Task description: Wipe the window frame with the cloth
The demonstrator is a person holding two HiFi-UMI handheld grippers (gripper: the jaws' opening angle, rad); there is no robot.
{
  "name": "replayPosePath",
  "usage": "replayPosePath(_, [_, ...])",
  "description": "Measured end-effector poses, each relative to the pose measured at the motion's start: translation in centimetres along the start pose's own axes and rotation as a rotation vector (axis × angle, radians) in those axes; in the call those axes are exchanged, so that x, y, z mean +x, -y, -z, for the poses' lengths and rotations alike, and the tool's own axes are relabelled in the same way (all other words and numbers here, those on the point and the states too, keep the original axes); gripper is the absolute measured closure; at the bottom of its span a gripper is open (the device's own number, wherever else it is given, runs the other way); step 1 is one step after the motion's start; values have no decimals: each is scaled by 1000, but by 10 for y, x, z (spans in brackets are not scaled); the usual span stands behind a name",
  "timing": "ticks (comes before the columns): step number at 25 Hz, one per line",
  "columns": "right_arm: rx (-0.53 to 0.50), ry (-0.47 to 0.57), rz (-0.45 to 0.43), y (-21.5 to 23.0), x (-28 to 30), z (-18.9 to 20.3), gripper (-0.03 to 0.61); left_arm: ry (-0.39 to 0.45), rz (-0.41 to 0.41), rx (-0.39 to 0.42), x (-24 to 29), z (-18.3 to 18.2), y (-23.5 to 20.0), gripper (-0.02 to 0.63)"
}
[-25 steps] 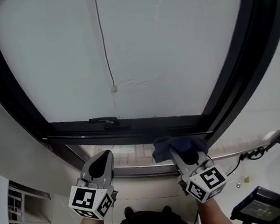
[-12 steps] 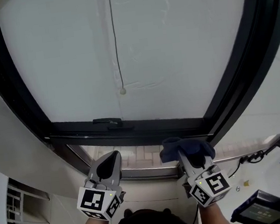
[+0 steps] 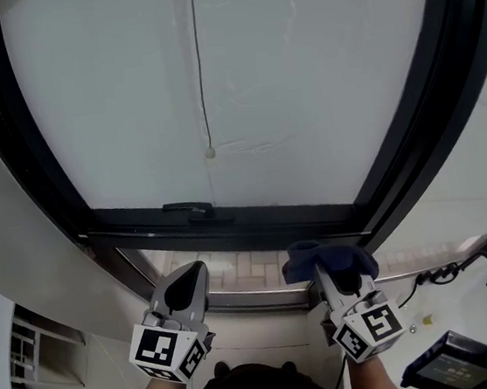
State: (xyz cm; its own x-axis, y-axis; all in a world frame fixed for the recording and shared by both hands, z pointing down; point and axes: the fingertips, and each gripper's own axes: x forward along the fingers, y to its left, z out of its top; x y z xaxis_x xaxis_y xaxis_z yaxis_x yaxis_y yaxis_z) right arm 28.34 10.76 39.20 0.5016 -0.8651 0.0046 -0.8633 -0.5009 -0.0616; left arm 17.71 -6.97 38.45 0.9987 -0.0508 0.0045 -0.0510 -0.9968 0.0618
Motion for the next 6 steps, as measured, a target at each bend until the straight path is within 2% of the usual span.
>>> replayPosePath(6, [1,-8,-12,-4,-1,3,515,-8,-8,-8,-1,8,0,620])
